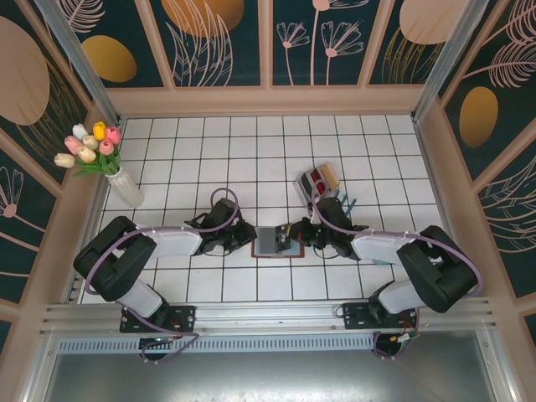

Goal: Put the credit cards into the card holder

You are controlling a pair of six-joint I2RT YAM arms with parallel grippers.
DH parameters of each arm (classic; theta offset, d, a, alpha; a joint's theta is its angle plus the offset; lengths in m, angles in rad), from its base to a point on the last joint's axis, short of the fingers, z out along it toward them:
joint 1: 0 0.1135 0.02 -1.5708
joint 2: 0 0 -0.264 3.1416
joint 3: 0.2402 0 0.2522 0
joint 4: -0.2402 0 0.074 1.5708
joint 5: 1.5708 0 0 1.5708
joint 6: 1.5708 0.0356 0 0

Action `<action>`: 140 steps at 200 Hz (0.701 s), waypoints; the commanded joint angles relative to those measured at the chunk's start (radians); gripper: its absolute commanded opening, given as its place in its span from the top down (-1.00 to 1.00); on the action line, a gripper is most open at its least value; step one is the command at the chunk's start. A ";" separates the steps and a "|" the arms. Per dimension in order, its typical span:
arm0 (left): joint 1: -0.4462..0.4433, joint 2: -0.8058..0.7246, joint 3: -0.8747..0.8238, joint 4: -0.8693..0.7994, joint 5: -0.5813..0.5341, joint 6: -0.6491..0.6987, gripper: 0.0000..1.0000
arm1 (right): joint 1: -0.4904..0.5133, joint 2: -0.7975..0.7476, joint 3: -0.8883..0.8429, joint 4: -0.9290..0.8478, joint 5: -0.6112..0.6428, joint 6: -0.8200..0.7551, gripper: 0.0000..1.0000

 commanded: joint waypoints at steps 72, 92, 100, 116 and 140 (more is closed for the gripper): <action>-0.002 0.011 -0.011 0.028 0.018 0.000 0.65 | 0.055 0.012 -0.006 -0.025 0.062 0.022 1.00; -0.003 0.015 -0.014 0.044 0.026 -0.008 0.70 | 0.070 0.017 -0.023 0.000 0.086 0.055 1.00; -0.004 0.015 -0.017 0.051 0.028 -0.013 0.72 | 0.073 0.022 -0.032 0.026 0.081 0.070 1.00; -0.005 0.015 -0.019 0.058 0.032 -0.015 0.76 | 0.083 0.029 -0.037 0.049 0.088 0.092 1.00; -0.004 0.017 -0.021 0.059 0.031 -0.015 0.80 | 0.088 0.034 -0.044 0.085 0.077 0.108 1.00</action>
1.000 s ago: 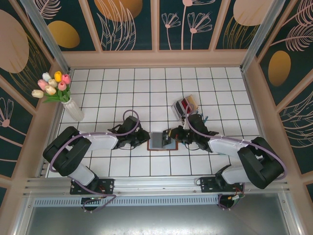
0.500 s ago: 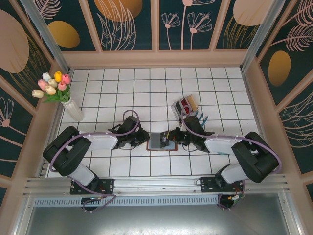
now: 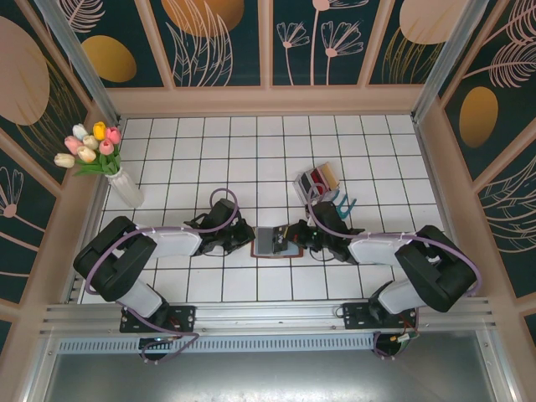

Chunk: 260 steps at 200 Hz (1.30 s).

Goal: Put the credit cards into the card holder

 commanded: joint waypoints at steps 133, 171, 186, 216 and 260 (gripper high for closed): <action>-0.005 0.000 -0.044 0.049 0.009 -0.025 0.96 | 0.018 -0.071 -0.057 -0.090 0.060 0.038 1.00; -0.004 0.010 -0.034 0.066 0.030 -0.022 0.97 | 0.043 0.053 -0.019 -0.011 -0.012 0.025 1.00; -0.004 0.009 -0.032 0.069 0.030 -0.023 0.97 | 0.044 0.076 -0.006 0.009 -0.027 0.029 1.00; -0.004 0.010 -0.029 0.068 0.028 -0.025 0.97 | 0.045 0.083 0.004 0.025 -0.033 0.036 1.00; -0.004 0.012 -0.026 0.074 0.031 -0.028 0.98 | 0.069 0.119 0.016 0.087 -0.024 0.102 1.00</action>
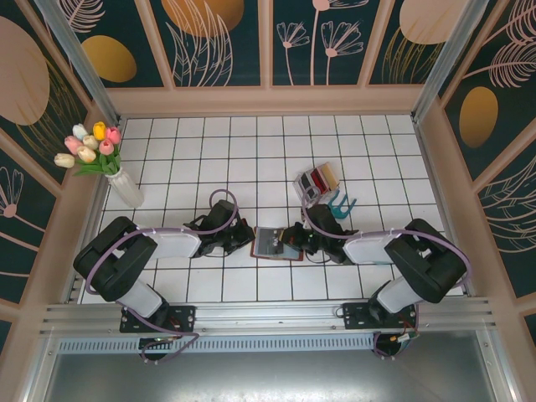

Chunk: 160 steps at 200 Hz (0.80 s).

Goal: Put the credit cards into the card holder

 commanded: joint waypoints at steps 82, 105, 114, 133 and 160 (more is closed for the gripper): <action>-0.007 -0.006 -0.022 0.043 0.014 -0.035 1.00 | 0.094 0.103 0.064 0.065 0.027 0.153 0.88; -0.006 -0.011 -0.027 0.036 0.004 -0.035 1.00 | 0.088 0.063 0.094 -0.063 0.048 0.078 0.75; -0.006 -0.015 -0.032 0.035 0.001 -0.036 1.00 | 0.084 0.042 0.099 -0.108 0.051 0.054 0.71; -0.006 -0.019 -0.040 0.034 -0.007 -0.037 1.00 | 0.076 0.001 0.097 -0.178 0.059 0.016 0.58; -0.006 -0.016 -0.043 0.036 -0.007 -0.038 1.00 | 0.071 -0.038 0.097 -0.245 0.056 -0.021 0.49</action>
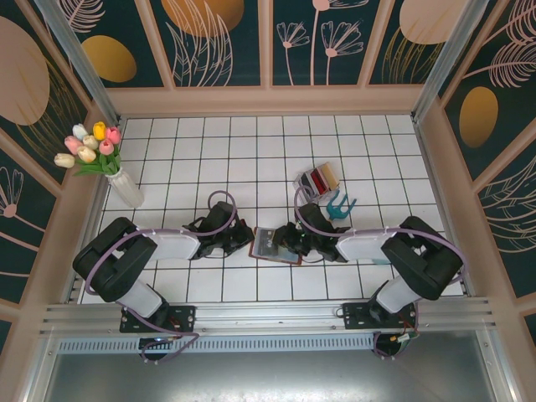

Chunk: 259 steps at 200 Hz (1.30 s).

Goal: Put the credit cards into the card holder

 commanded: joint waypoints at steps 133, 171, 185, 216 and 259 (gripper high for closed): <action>-0.006 -0.006 -0.018 0.015 0.008 -0.020 1.00 | 0.017 0.001 0.094 -0.086 -0.125 -0.132 0.74; -0.005 -0.014 -0.025 -0.018 -0.026 -0.019 1.00 | 0.016 -0.107 0.109 -0.351 0.097 -0.188 0.58; -0.006 -0.015 -0.032 -0.016 -0.036 -0.022 1.00 | 0.007 -0.119 0.094 -0.382 0.102 -0.206 0.58; -0.006 -0.008 -0.034 -0.013 -0.036 -0.023 1.00 | -0.002 -0.073 0.076 -0.437 0.093 -0.240 0.58; -0.005 -0.022 -0.042 -0.022 -0.052 -0.021 1.00 | -0.009 -0.049 0.117 -0.614 0.245 -0.299 0.66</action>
